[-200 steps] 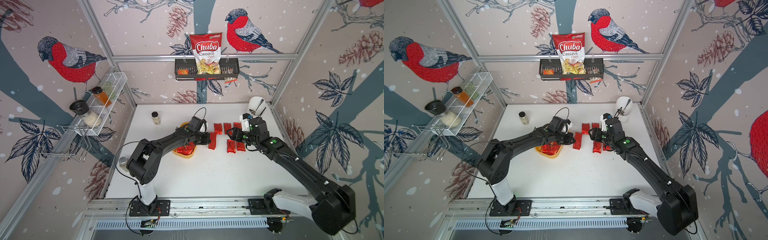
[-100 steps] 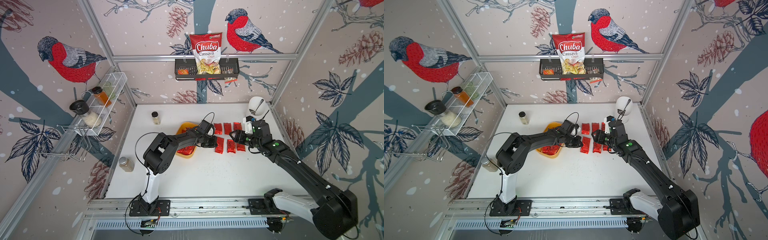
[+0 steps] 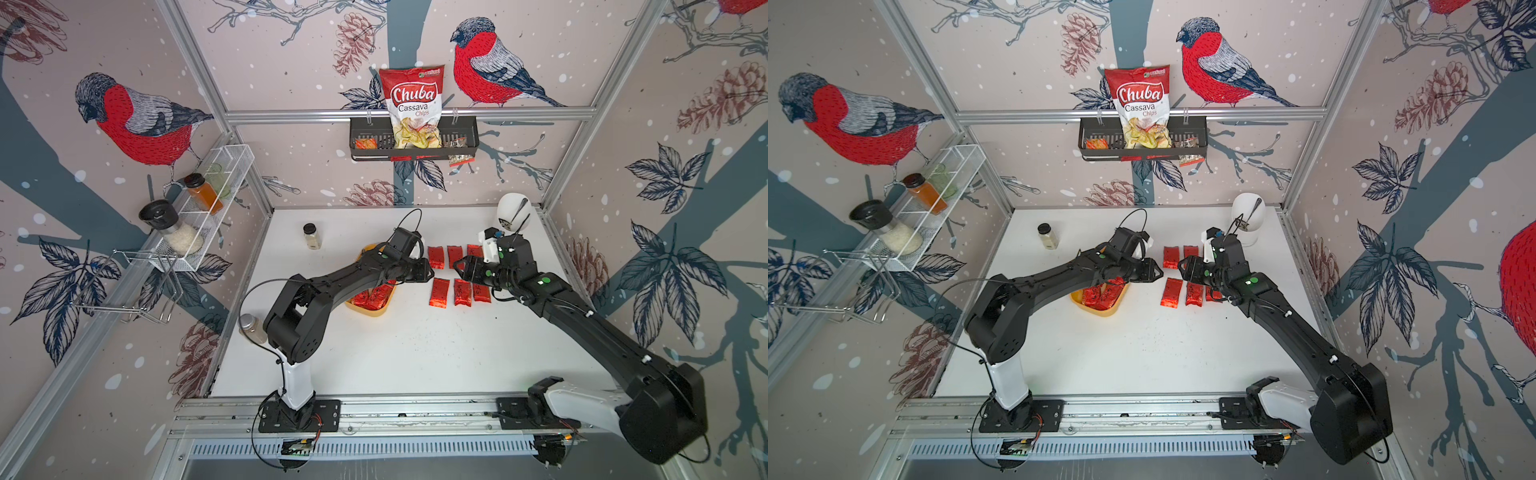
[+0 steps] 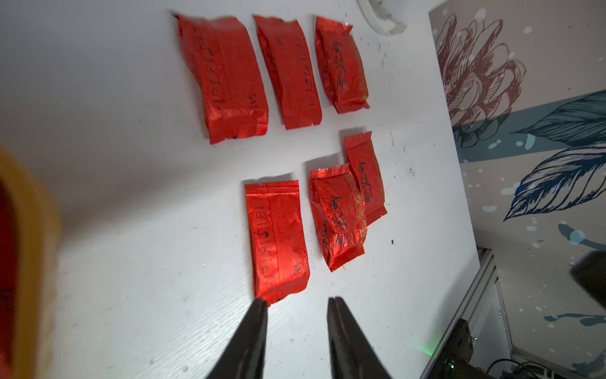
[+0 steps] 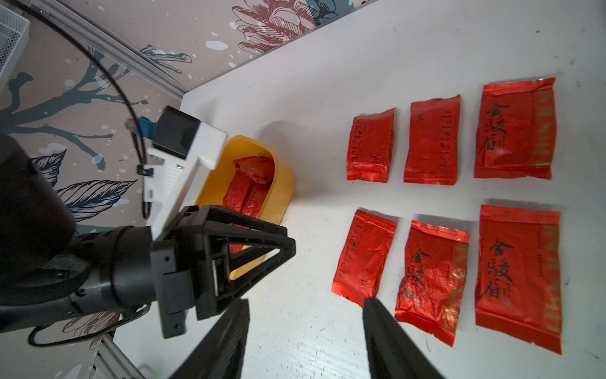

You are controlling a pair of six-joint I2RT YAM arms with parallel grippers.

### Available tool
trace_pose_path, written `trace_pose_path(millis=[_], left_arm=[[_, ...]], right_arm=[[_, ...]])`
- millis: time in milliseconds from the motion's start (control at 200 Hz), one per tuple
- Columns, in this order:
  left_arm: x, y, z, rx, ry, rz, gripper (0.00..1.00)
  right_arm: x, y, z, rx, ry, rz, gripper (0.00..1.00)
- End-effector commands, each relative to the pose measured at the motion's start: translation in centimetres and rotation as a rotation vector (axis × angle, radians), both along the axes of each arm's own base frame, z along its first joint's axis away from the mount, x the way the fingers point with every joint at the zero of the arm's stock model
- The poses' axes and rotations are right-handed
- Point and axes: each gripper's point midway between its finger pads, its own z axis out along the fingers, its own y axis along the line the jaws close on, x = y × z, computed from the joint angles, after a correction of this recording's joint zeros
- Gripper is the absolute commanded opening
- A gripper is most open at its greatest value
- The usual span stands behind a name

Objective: Take the tea bags out of the storage box
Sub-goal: Place the tea bag at the center of the board, then pick up the tea bag from the storage box.

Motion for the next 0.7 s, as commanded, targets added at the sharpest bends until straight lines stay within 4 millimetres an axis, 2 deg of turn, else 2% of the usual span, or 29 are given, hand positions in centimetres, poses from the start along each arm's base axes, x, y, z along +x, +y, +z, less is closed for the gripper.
trace_pose_path(millis=[0, 30, 165, 270, 365, 490, 695], left_arm=[[0.6, 3.9, 0.9, 0.055, -0.038, 0.087, 0.37], [0.9, 5.2, 1.0, 0.054, -0.041, 0.119, 0.37], [1.9, 11.1, 0.6, 0.015, -0.023, 0.288, 0.37], [2.6, 13.7, -0.2, -0.019, -0.008, 0.372, 0.37], [3.8, 14.6, -0.9, -0.046, 0.004, 0.413, 0.37], [5.5, 14.5, -1.4, -0.068, 0.011, 0.435, 0.38], [7.5, 15.5, -3.2, -0.068, 0.035, 0.492, 0.42]], right_arm=[[0.6, 1.8, 1.0, 0.028, -0.023, 0.024, 0.61], [0.8, 2.4, 0.4, 0.019, -0.008, 0.033, 0.61], [1.2, 5.3, -0.1, 0.013, 0.002, 0.080, 0.60], [1.4, 7.8, -0.7, 0.002, 0.014, 0.122, 0.60], [1.3, 9.6, -1.2, -0.005, 0.027, 0.155, 0.59], [1.2, 11.3, -2.0, -0.017, 0.038, 0.184, 0.59], [1.1, 11.6, -2.7, -0.035, 0.048, 0.192, 0.59]])
